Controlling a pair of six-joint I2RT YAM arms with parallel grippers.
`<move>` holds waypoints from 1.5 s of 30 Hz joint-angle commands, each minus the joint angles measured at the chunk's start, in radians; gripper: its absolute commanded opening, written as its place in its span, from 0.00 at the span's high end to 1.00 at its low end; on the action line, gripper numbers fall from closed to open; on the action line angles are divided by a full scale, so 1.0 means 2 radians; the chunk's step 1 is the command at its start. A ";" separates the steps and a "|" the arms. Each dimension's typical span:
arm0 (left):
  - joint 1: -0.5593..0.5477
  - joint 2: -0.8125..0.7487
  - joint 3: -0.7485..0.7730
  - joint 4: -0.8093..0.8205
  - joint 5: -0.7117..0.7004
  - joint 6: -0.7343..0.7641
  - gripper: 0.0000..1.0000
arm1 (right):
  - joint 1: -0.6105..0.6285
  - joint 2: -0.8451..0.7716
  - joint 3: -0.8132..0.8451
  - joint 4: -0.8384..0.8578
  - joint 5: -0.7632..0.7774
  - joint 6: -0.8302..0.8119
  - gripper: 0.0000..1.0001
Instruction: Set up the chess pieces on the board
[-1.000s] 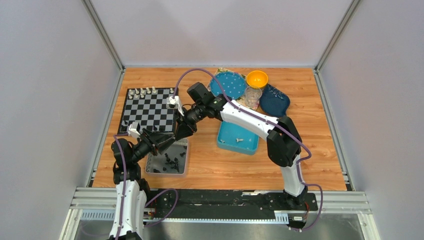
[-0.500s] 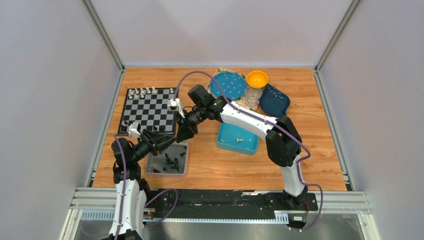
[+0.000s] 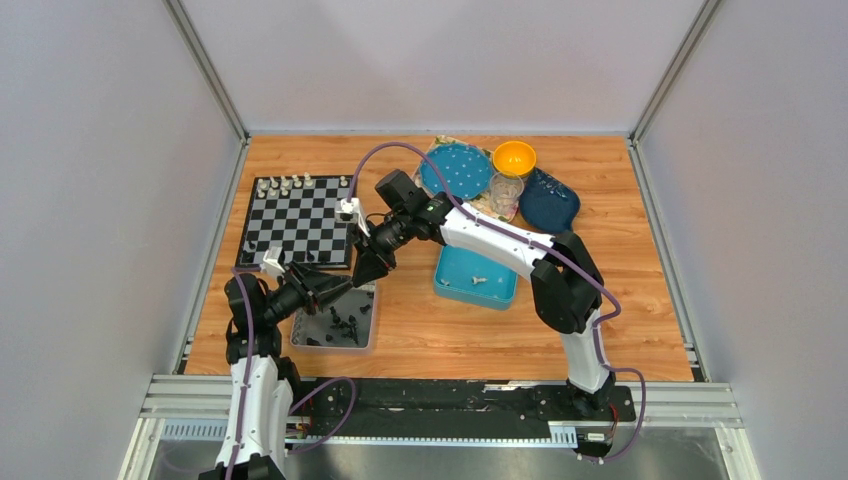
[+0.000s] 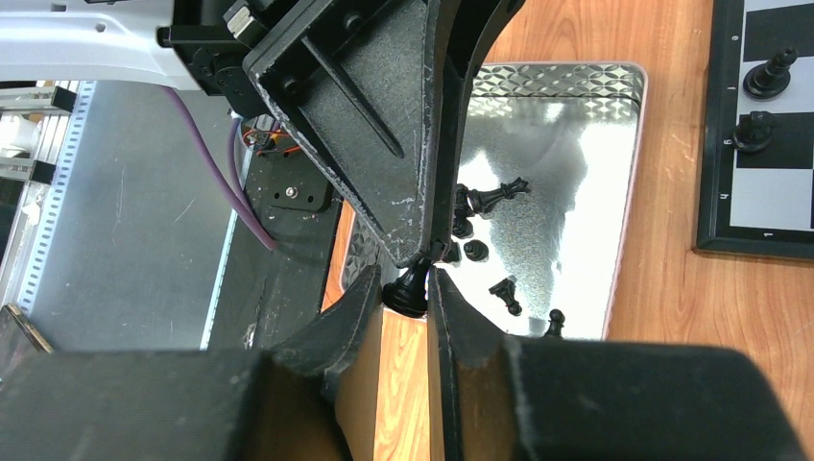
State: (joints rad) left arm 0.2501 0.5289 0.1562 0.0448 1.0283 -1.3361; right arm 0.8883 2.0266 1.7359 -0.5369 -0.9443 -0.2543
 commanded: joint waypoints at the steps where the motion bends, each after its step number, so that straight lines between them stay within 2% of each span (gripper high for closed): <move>1: -0.001 0.002 0.018 -0.004 0.013 0.015 0.62 | 0.005 0.003 0.009 -0.001 -0.029 -0.018 0.93; 11: 0.000 0.002 0.019 -0.001 0.019 0.013 0.63 | 0.011 0.012 0.024 -0.032 -0.044 -0.048 0.93; 17: -0.001 0.002 0.019 0.000 0.022 0.013 0.67 | 0.011 0.012 0.025 -0.036 -0.040 -0.054 0.93; 45: -0.001 0.002 0.018 -0.002 0.035 0.017 0.68 | 0.002 0.018 0.034 -0.023 -0.026 -0.029 0.93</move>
State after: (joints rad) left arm 0.2501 0.5323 0.1562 0.0254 1.0657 -1.3170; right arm 0.8993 2.0590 1.7626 -0.6270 -1.0004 -0.3275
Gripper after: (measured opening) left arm 0.327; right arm 0.217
